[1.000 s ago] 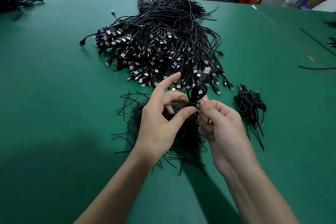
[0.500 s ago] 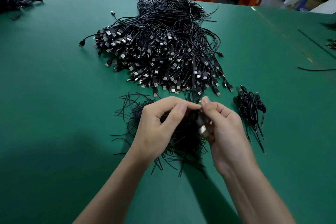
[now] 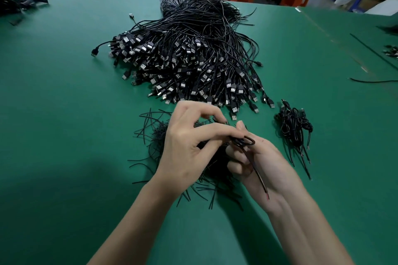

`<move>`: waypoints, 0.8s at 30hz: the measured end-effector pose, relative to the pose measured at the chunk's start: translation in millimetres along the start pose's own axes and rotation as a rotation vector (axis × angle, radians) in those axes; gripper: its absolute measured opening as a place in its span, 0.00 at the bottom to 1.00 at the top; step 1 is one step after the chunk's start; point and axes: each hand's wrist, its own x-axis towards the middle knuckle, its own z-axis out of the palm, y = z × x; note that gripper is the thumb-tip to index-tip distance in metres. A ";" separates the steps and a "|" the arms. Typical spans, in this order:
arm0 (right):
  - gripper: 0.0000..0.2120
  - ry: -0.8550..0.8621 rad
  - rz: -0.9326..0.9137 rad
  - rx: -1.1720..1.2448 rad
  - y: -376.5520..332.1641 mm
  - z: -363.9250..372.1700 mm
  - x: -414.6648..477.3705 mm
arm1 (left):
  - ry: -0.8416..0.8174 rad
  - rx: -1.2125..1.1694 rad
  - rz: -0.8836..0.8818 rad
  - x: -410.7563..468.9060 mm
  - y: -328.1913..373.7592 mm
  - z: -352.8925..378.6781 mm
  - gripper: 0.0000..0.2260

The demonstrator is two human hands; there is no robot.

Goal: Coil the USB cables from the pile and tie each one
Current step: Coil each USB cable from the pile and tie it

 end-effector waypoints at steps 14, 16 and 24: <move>0.12 0.061 -0.148 -0.246 -37.2 -44.4 12.5 | -0.284 -0.111 0.036 29.9 3.8 16.6 0.14; 0.14 0.130 -0.213 -0.346 -48.3 -54.9 19.4 | -0.286 -0.097 0.008 46.3 2.0 18.9 0.12; 0.10 0.646 -0.482 -1.423 -100.6 -106.4 46.1 | -0.120 0.556 -0.382 152.3 -81.0 10.9 0.10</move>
